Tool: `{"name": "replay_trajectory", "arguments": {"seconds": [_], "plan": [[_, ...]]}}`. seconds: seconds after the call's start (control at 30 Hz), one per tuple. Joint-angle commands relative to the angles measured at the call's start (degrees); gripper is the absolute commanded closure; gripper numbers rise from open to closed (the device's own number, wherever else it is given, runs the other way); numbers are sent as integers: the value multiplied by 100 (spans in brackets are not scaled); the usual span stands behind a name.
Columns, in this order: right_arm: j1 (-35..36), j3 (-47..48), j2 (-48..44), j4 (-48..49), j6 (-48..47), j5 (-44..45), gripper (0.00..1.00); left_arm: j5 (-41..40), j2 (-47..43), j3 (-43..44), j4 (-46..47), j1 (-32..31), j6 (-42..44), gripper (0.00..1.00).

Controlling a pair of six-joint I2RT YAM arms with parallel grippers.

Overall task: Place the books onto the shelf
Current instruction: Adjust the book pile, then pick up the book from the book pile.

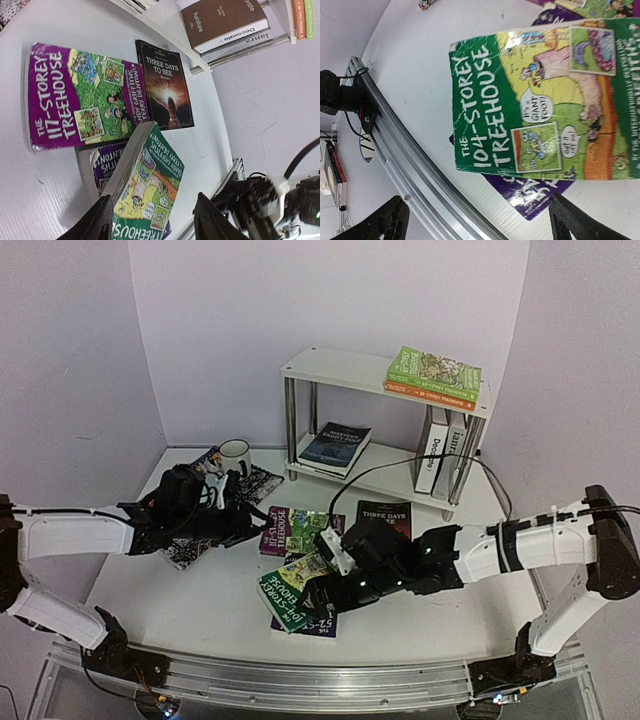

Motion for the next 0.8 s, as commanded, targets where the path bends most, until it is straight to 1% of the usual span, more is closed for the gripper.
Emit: {"name": "replay_trajectory", "arguments": {"seconds": [0.0, 0.07, 0.1, 0.13, 0.2, 0.27, 0.33, 0.4, 0.43, 0.5, 0.57, 0.63, 0.77], "plan": [[-571, 165, -567, -880, -343, 111, 2, 9, -759, -662, -21, -147, -812, 34], [-998, 96, -630, -954, -318, -116, 2, -83, -1027, -943, -22, -298, -1135, 21], [-1286, 67, -600, -959, -245, -325, 2, -155, -1159, -1047, -18, -379, -1325, 13], [-1577, 38, -547, -961, -192, -584, 2, -221, -1276, -1158, -10, -453, -1500, 7], [-2029, -21, -388, -961, -288, -1203, 2, -332, -1465, -1355, 25, -597, -1736, 3], [-2278, 44, -213, -961, -466, -1427, 2, -387, -1535, -1444, 90, -746, -1844, 3], [-2396, 170, 44, -961, -624, -1647, 2, -353, -1457, -1503, 238, -835, -1918, 4], [-2515, 288, 312, -961, -724, -1835, 2, -319, -1284, -1473, 294, -913, -1909, 9], [-2577, 339, 446, -961, -758, -1916, 2, -315, -1185, -1439, 306, -955, -1888, 13], [-2706, 397, 654, -961, -790, -1988, 8, -367, -1030, -1396, 342, -1007, -1878, 25], [-2789, 474, 793, -930, -846, -2093, 13, -458, -941, -1393, 466, -1089, -1923, 35], [-2866, 524, 950, -829, -887, -2341, 15, -422, -812, -1438, 738, -1114, -1996, 38], [-3034, 603, 1315, -624, -911, -2965, 18, -293, -409, -1430, 1078, -1177, -2091, 38]]}}
